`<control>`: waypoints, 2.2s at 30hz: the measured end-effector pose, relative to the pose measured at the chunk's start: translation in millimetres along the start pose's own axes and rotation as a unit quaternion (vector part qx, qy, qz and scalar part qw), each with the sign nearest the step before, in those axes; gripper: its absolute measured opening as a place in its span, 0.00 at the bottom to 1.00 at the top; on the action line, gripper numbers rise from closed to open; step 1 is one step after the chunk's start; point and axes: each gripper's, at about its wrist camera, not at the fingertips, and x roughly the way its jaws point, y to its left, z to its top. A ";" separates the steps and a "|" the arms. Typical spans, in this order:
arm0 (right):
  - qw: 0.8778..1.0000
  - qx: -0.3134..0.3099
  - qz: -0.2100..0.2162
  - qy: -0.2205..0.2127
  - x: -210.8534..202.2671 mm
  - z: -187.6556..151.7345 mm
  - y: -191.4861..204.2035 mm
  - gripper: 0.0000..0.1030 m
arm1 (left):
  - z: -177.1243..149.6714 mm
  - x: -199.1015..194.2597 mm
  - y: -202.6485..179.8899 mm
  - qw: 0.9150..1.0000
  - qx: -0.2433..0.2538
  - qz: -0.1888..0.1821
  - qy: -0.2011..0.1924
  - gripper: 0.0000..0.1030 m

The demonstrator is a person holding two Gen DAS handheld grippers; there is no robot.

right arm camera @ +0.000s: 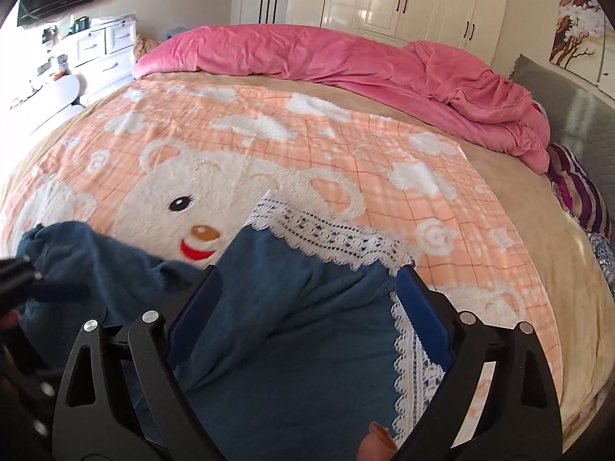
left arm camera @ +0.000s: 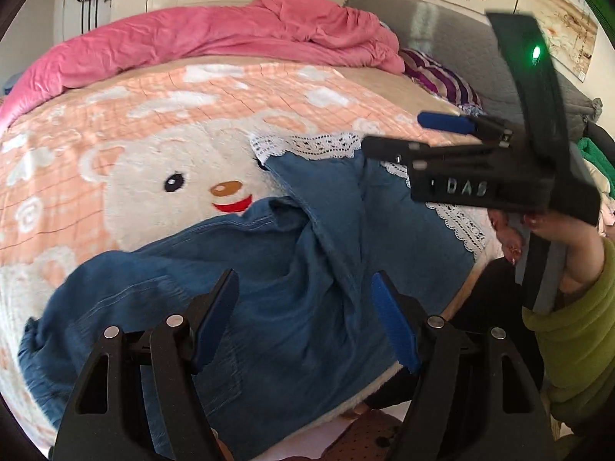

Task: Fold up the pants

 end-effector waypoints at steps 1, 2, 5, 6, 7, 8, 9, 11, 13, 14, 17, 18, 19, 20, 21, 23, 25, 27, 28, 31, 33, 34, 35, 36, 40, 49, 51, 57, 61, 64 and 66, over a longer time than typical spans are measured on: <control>1.000 0.000 0.000 0.000 1.9 2.3 -2.0 0.83 | 2.2 6.1 -0.9 1.000 0.000 -0.005 0.004 0.68; 1.000 0.000 -0.003 0.001 5.2 4.8 -3.5 0.83 | 4.3 12.1 -1.3 1.000 -0.003 -0.007 0.008 0.68; 1.000 -0.004 -0.007 0.003 13.1 10.2 -4.0 0.84 | 9.3 25.6 -1.8 1.000 -0.010 -0.018 0.017 0.68; 1.000 -0.006 -0.009 0.004 15.9 12.0 -4.4 0.84 | 11.0 28.8 -2.0 1.000 -0.012 -0.020 0.019 0.68; 1.000 -0.008 -0.011 0.006 19.5 13.9 -4.5 0.84 | 12.7 34.0 -2.9 0.999 -0.015 -0.024 0.021 0.68; 1.000 -0.011 -0.014 0.007 23.0 15.7 -4.3 0.84 | 14.1 37.2 -3.5 0.999 -0.015 -0.028 0.023 0.67; 1.000 -0.013 -0.015 0.008 25.2 17.1 -3.8 0.84 | 15.3 41.5 -4.6 0.999 -0.016 -0.033 0.025 0.67; 1.000 -0.018 -0.021 0.012 33.5 19.7 -2.9 0.85 | 17.0 46.7 -6.9 0.999 -0.020 -0.042 0.027 0.65; 0.999 -0.021 -0.021 0.018 41.7 21.5 -2.1 0.85 | 18.9 52.1 -8.3 0.998 -0.023 -0.053 0.028 0.57; 0.999 -0.021 -0.018 0.022 45.9 22.6 -1.7 0.85 | 19.6 54.9 -8.7 0.998 -0.025 -0.057 0.029 0.54; 0.999 -0.021 0.003 0.039 63.7 27.3 0.3 0.85 | 20.4 64.2 -6.9 0.997 -0.038 -0.062 0.031 0.25; 0.999 -0.018 0.007 0.044 68.1 28.5 0.5 0.85 | 20.0 67.3 -5.0 0.996 -0.046 -0.066 0.032 0.21; 0.998 -0.015 0.011 0.052 74.9 30.7 1.2 0.85 | 19.5 68.2 -2.8 0.996 -0.052 -0.071 0.033 0.18; 0.998 -0.012 0.016 0.056 80.3 33.1 1.4 0.85 | 18.9 68.5 -1.8 0.995 -0.056 -0.075 0.033 0.18; 0.998 -0.008 0.019 0.063 86.6 36.6 2.0 0.85 | 18.1 68.7 -0.6 0.995 -0.059 -0.077 0.032 0.17; 0.997 -0.011 0.030 0.075 97.5 43.0 6.8 0.85 | 16.7 69.2 1.8 0.994 -0.061 -0.080 0.032 0.16; 0.995 -0.016 0.039 0.091 108.8 48.4 14.9 0.85 | 15.9 68.8 3.8 0.994 -0.065 -0.084 0.032 0.15; 0.992 -0.018 0.054 0.109 122.4 54.6 26.5 0.85 | 14.8 66.8 5.0 0.994 -0.065 -0.086 0.032 0.15; 0.991 -0.019 0.058 0.115 128.1 56.9 30.4 0.85 | 14.6 66.6 5.3 0.994 -0.065 -0.087 0.032 0.15; 0.988 -0.025 0.038 0.147 153.7 61.2 41.1 0.85 | 14.7 65.7 5.6 0.993 -0.066 -0.088 0.033 0.15; 0.986 -0.031 0.026 0.164 171.5 58.6 41.6 0.57 | 14.9 65.1 5.8 0.993 -0.065 -0.089 0.033 0.15; 0.984 -0.030 0.038 0.170 175.9 56.4 40.3 0.31 | 16.2 65.8 7.0 0.993 -0.066 -0.088 0.033 0.15; 0.983 -0.017 0.058 0.171 177.1 54.3 35.9 0.27 | 16.9 65.5 8.3 0.993 -0.065 -0.088 0.033 0.15; 0.985 0.001 0.064 0.162 172.2 53.3 27.8 0.08 | 18.5 65.1 9.4 0.993 -0.066 -0.087 0.033 0.15; 0.983 0.082 0.120 0.111 136.5 51.0 -9.3 0.05 | 20.6 62.6 12.2 0.993 -0.067 -0.089 0.032 0.15; 0.971 0.186 0.147 0.018 47.5 33.3 -81.2 0.05 | 25.2 53.6 -9.5 0.996 -0.050 -0.068 0.024 0.17; 0.969 0.200 0.147 0.007 33.5 26.3 -92.5 0.05 | 25.7 52.8 -16.9 0.997 -0.043 -0.064 0.020 0.18; 0.954 0.260 0.152 -0.017 -7.2 -15.8 -123.0 0.05 | 25.0 36.0 -29.5 0.998 0.000 -0.062 0.003 0.11; 0.939 0.303 0.160 -0.013 -24.5 -57.7 -134.6 0.05 | 18.0 27.4 -38.5 0.997 0.029 -0.065 0.004 0.11; 0.928 0.339 0.156 0.005 -26.5 -95.2 -140.0 0.05 | 6.5 27.8 -43.9 0.997 0.050 -0.065 0.013 0.11; 0.919 0.364 0.150 0.021 -23.1 -121.0 -143.6 0.06 | -1.2 31.1 -46.8 0.996 0.058 -0.067 0.021 0.11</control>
